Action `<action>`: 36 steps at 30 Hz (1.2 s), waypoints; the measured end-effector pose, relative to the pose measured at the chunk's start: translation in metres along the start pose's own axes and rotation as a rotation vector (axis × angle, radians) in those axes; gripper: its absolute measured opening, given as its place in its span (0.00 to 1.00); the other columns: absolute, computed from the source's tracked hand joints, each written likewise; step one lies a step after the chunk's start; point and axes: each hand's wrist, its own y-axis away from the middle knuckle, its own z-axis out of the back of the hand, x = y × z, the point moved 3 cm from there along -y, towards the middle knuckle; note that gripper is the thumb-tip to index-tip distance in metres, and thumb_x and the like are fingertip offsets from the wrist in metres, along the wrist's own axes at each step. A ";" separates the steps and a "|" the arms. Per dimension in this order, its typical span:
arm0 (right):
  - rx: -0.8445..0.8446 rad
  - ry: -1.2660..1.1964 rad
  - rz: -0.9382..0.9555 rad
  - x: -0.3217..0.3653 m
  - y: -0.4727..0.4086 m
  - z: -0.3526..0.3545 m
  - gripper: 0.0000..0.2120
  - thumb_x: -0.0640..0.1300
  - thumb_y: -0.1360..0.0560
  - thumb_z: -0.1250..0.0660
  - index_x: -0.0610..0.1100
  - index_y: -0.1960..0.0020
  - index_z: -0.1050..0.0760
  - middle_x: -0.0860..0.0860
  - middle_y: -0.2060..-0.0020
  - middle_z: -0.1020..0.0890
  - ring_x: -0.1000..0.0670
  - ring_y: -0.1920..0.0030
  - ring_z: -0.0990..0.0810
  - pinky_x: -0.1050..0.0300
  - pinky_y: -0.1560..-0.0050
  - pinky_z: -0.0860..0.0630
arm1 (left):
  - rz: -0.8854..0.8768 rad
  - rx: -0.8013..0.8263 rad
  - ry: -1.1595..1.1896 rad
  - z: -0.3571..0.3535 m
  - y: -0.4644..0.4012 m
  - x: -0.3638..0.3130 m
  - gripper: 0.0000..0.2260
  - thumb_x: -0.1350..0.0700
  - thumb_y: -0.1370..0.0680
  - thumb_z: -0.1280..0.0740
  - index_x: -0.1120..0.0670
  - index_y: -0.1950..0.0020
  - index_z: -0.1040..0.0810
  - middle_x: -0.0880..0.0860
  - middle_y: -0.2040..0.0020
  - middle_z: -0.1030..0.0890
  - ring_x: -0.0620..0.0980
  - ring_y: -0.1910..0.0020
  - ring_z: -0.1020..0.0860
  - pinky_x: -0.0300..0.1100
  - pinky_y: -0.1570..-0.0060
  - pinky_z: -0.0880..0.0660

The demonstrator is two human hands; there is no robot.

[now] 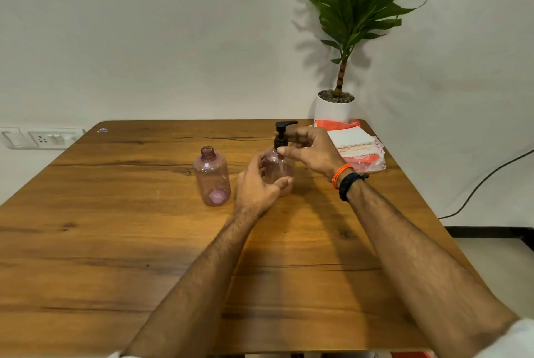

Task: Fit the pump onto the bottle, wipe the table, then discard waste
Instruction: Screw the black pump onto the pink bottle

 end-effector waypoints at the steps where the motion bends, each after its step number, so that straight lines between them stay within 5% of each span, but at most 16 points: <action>1: -0.008 0.009 0.004 0.000 0.000 0.001 0.20 0.39 0.33 0.22 0.43 0.42 0.21 0.47 0.48 0.15 0.57 0.59 0.20 0.62 0.52 0.20 | 0.001 0.003 0.000 0.000 0.000 0.000 0.35 0.46 0.35 0.21 0.42 0.31 0.32 0.51 0.36 0.22 0.48 0.39 0.23 0.47 0.41 0.25; 6: -0.128 0.049 -0.025 0.000 -0.004 -0.005 0.19 0.49 0.42 0.17 0.51 0.57 0.23 0.55 0.59 0.17 0.61 0.61 0.20 0.67 0.59 0.23 | 0.013 0.002 -0.014 -0.002 -0.001 0.001 0.33 0.44 0.35 0.22 0.42 0.34 0.32 0.49 0.36 0.22 0.43 0.42 0.25 0.42 0.46 0.28; 9: -0.091 0.058 -0.025 -0.001 -0.004 -0.006 0.21 0.51 0.39 0.18 0.49 0.51 0.22 0.54 0.55 0.17 0.57 0.56 0.20 0.65 0.54 0.22 | 0.019 0.005 -0.013 -0.002 -0.001 0.002 0.33 0.44 0.35 0.22 0.42 0.34 0.31 0.49 0.37 0.22 0.43 0.42 0.25 0.43 0.43 0.27; 13: 0.032 -0.043 -0.007 -0.002 -0.002 0.001 0.21 0.38 0.31 0.24 0.41 0.39 0.22 0.46 0.45 0.16 0.55 0.55 0.19 0.59 0.49 0.20 | 0.017 0.006 -0.006 0.000 0.000 0.002 0.35 0.44 0.36 0.21 0.41 0.33 0.32 0.49 0.37 0.21 0.47 0.39 0.22 0.49 0.39 0.25; 16: 0.013 -0.031 0.006 -0.003 -0.001 0.003 0.20 0.35 0.32 0.24 0.37 0.41 0.21 0.45 0.48 0.16 0.54 0.53 0.16 0.64 0.52 0.20 | 0.004 0.006 -0.005 0.001 0.001 0.000 0.35 0.45 0.35 0.21 0.41 0.32 0.32 0.49 0.36 0.21 0.47 0.39 0.23 0.44 0.41 0.26; 22: -0.091 0.000 -0.015 0.000 -0.002 0.000 0.18 0.44 0.39 0.18 0.46 0.53 0.21 0.51 0.56 0.15 0.56 0.57 0.17 0.63 0.54 0.19 | 0.015 0.006 0.007 0.002 0.003 -0.001 0.32 0.43 0.36 0.21 0.42 0.36 0.30 0.49 0.38 0.20 0.43 0.44 0.24 0.39 0.48 0.28; 26: 0.001 -0.004 0.007 -0.002 -0.001 -0.001 0.20 0.41 0.33 0.22 0.42 0.42 0.21 0.50 0.49 0.16 0.58 0.62 0.21 0.63 0.54 0.20 | 0.018 0.010 -0.001 0.001 0.001 0.000 0.32 0.44 0.36 0.21 0.42 0.35 0.30 0.49 0.38 0.21 0.46 0.41 0.22 0.41 0.45 0.26; 29: 0.044 0.003 0.020 -0.002 -0.001 0.000 0.21 0.38 0.30 0.25 0.40 0.38 0.22 0.47 0.45 0.16 0.58 0.53 0.18 0.63 0.50 0.21 | 0.026 0.015 -0.006 0.001 0.000 0.001 0.33 0.44 0.36 0.21 0.43 0.34 0.30 0.49 0.37 0.21 0.48 0.40 0.23 0.47 0.41 0.25; 31: 0.029 -0.010 0.012 -0.002 -0.002 0.001 0.21 0.37 0.31 0.24 0.39 0.39 0.21 0.46 0.47 0.15 0.55 0.49 0.17 0.61 0.47 0.20 | 0.026 0.009 -0.008 0.000 0.000 0.000 0.33 0.44 0.36 0.21 0.43 0.34 0.30 0.49 0.38 0.20 0.47 0.40 0.23 0.44 0.43 0.25; 36: -0.104 0.023 -0.003 -0.002 -0.003 -0.005 0.16 0.45 0.39 0.18 0.49 0.56 0.20 0.53 0.58 0.15 0.62 0.61 0.17 0.68 0.59 0.21 | 0.030 0.004 -0.030 -0.002 0.000 0.000 0.32 0.44 0.35 0.22 0.43 0.34 0.31 0.49 0.37 0.21 0.46 0.41 0.23 0.41 0.45 0.29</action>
